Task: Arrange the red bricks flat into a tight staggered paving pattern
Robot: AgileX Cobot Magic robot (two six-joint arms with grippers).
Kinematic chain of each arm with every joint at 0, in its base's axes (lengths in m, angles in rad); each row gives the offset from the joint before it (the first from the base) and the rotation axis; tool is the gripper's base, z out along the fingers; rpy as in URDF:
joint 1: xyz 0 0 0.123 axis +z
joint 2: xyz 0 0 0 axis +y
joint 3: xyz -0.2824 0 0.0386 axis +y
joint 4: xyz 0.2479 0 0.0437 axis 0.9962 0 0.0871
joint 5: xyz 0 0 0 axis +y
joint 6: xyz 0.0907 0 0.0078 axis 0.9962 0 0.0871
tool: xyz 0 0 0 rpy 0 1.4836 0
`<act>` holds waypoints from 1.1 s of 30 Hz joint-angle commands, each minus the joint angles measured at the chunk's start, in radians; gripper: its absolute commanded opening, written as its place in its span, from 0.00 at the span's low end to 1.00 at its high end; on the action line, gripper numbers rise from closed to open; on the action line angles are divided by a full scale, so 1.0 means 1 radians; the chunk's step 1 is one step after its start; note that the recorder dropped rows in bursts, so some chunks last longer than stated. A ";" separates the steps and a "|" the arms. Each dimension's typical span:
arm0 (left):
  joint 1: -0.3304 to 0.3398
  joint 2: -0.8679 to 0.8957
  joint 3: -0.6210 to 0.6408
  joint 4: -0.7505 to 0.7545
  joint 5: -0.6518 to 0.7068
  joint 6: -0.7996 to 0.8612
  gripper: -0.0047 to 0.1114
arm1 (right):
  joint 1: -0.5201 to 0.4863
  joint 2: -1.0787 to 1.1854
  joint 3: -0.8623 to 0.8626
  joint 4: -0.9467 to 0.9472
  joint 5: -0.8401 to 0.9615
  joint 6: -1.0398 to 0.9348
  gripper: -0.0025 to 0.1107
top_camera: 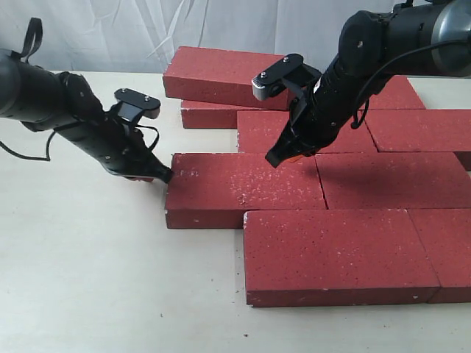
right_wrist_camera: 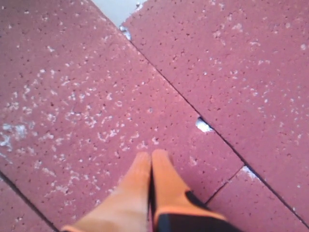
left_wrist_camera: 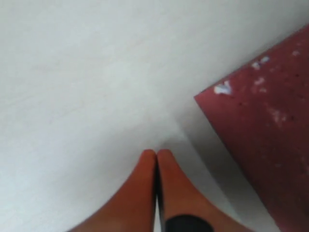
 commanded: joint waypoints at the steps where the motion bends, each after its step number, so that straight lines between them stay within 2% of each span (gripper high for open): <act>1: 0.035 -0.046 -0.004 0.012 0.051 -0.004 0.04 | -0.006 -0.010 0.000 -0.001 -0.004 0.000 0.01; 6: 0.044 -0.071 -0.004 -0.010 0.066 -0.004 0.04 | -0.006 -0.010 0.000 -0.001 -0.024 0.000 0.01; 11: 0.000 -0.082 -0.004 -0.042 0.078 0.084 0.04 | -0.004 -0.010 0.000 0.041 -0.038 0.000 0.01; 17: 0.000 -0.132 0.008 -0.041 0.130 0.082 0.04 | -0.004 -0.010 0.000 0.056 -0.054 0.000 0.01; 27: 0.000 -0.223 0.155 -0.051 -0.046 0.082 0.04 | -0.004 -0.010 0.000 0.118 -0.043 -0.037 0.01; 33: 0.000 -0.267 0.189 -0.065 -0.113 0.082 0.04 | -0.004 -0.015 0.000 0.121 -0.034 -0.046 0.01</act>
